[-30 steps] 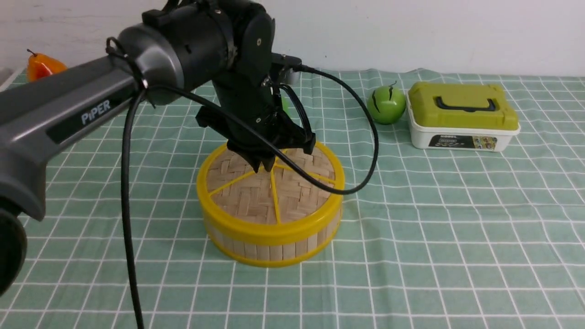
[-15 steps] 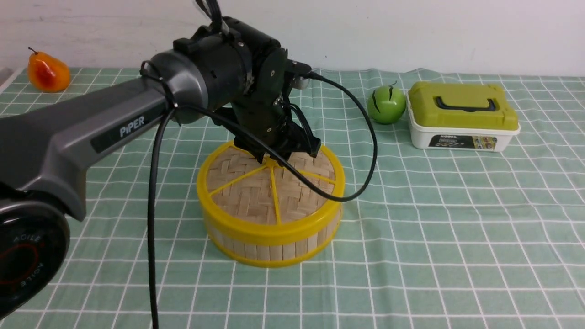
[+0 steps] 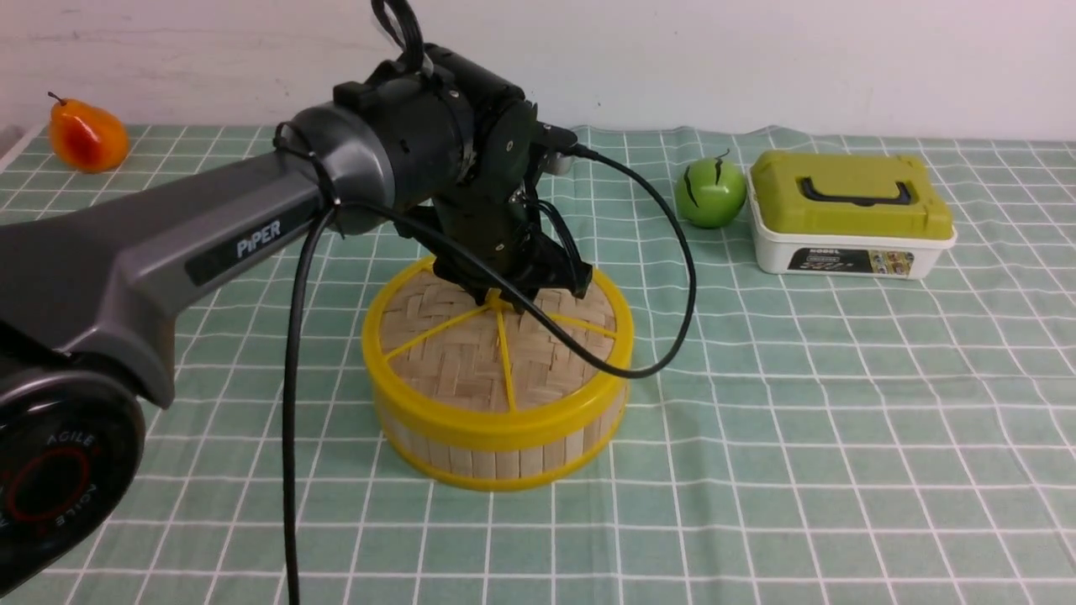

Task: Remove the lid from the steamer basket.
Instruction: Use the left arm to lift the lid of the steamer

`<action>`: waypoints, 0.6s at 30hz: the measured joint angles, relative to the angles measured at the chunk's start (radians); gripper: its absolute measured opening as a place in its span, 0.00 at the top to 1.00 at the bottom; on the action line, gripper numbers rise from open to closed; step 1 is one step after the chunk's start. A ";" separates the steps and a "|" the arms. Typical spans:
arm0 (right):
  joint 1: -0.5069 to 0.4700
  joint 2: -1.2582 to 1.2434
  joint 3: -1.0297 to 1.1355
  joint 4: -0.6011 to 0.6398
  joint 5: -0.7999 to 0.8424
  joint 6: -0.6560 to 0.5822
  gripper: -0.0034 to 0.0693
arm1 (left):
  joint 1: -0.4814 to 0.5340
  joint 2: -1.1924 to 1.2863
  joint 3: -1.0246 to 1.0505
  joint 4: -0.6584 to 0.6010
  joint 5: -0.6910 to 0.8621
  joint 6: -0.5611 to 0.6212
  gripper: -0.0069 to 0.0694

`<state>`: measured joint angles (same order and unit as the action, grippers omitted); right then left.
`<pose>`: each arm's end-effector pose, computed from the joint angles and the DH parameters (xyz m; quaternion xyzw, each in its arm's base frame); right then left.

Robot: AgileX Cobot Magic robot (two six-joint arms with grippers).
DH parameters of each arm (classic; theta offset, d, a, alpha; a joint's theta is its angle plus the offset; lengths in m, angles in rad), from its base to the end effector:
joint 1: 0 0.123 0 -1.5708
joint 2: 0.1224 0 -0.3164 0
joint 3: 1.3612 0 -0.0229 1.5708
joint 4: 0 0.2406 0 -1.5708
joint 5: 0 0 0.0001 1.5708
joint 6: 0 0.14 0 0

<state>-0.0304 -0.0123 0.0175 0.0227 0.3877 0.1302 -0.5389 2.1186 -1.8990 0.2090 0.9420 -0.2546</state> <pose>0.0569 -0.0005 0.1581 0.0706 0.8034 0.0391 0.5899 0.4455 -0.2390 0.2412 0.1749 0.9489 -0.0051 0.2628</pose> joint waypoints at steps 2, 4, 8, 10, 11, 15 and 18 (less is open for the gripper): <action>0.000 0.000 0.000 0.000 0.000 0.000 0.62 | -0.001 -0.002 0.000 0.012 0.022 -0.001 0.51; 0.000 0.000 0.000 0.000 0.000 0.000 0.62 | -0.001 -0.002 0.000 0.030 0.037 -0.001 0.51; 0.000 0.000 0.000 0.000 0.000 0.000 0.62 | -0.002 -0.002 -0.003 0.042 0.048 -0.001 0.51; 0.000 0.000 0.000 0.000 0.000 0.000 0.62 | -0.002 -0.003 -0.003 0.044 0.048 -0.001 0.51; 0.000 0.000 0.000 0.000 0.000 0.000 0.62 | -0.002 -0.003 -0.003 0.044 0.048 -0.001 0.51; 0.000 0.000 0.000 0.000 0.000 0.000 0.62 | -0.002 -0.002 -0.003 0.045 0.047 -0.001 0.51; 0.000 0.000 0.000 0.000 0.000 0.000 0.62 | -0.002 0.000 -0.003 0.045 0.046 -0.001 0.51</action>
<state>-0.0304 -0.0123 0.0175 0.0227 0.3877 0.1302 -0.5408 2.1186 -1.9021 0.2545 0.9879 -0.2555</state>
